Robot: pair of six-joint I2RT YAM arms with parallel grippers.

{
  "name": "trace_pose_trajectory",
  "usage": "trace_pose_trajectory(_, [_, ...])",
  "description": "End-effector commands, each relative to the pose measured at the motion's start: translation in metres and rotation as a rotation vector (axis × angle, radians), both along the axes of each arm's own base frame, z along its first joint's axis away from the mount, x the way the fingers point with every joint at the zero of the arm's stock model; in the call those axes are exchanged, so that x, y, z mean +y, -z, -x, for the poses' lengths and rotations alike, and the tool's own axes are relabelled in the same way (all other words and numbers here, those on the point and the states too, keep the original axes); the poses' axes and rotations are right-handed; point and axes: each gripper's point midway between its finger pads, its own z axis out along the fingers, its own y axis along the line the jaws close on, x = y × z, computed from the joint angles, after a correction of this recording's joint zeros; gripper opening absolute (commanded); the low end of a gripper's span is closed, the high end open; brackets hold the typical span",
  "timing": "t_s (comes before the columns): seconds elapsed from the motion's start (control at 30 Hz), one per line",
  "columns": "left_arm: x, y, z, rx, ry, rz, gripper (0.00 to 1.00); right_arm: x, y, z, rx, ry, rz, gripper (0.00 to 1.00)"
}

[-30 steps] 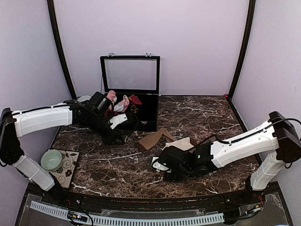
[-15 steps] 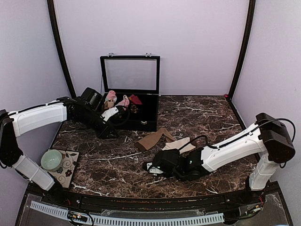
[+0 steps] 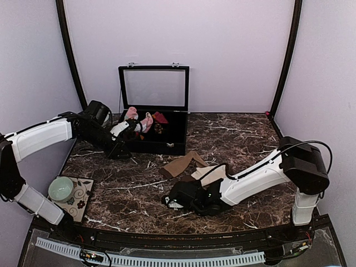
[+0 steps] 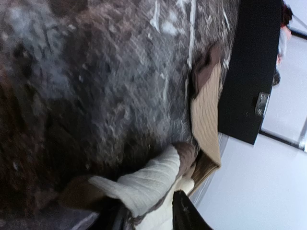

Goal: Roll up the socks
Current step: Adjust the sock at the center of the board.

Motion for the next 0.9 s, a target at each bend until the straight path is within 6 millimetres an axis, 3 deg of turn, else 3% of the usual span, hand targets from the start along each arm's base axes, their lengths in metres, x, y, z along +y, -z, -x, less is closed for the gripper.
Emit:
trace_pose_trajectory(0.0, [0.002,-0.016,0.007,-0.025,0.017,0.019,0.30,0.018,-0.001,-0.013,-0.020,0.026,-0.026,0.09])
trace_pose_trajectory(0.03, [0.003,-0.016,0.007,-0.027,0.015,0.020,0.30,0.021,-0.001,-0.018,-0.011,0.049,-0.035,0.00])
trace_pose_trajectory(0.07, [0.003,-0.016,0.007,-0.027,0.016,0.020,0.29,0.022,-0.004,-0.023,-0.004,0.086,-0.071,0.00])
trace_pose_trajectory(0.17, [0.003,-0.018,0.008,-0.025,0.025,0.029,0.30,0.038,-0.047,-0.042,0.066,0.218,-0.353,0.00])
trace_pose_trajectory(0.27, [-0.002,-0.019,0.014,-0.021,0.058,0.057,0.30,0.043,-0.092,-0.048,0.209,0.310,-0.695,0.00])
trace_pose_trajectory(0.33, [-0.007,-0.018,0.020,-0.006,0.089,0.090,0.31,0.036,-0.101,-0.044,0.281,0.357,-0.849,0.00])
trace_pose_trajectory(0.5, [-0.032,-0.016,0.041,0.036,0.188,0.206,0.33,0.023,-0.082,-0.030,0.397,0.439,-0.969,0.00])
trace_pose_trajectory(0.67, [-0.062,0.017,0.074,0.019,0.354,0.098,0.34,0.026,-0.056,0.005,0.502,0.382,-0.890,0.00])
trace_pose_trajectory(0.8, [-0.068,0.026,0.075,0.040,0.391,0.093,0.33,0.038,-0.036,0.036,0.591,0.322,-0.783,0.01])
trace_pose_trajectory(0.87, [-0.067,0.030,0.072,0.029,0.397,0.069,0.33,0.038,-0.031,0.042,0.606,0.329,-0.754,0.10])
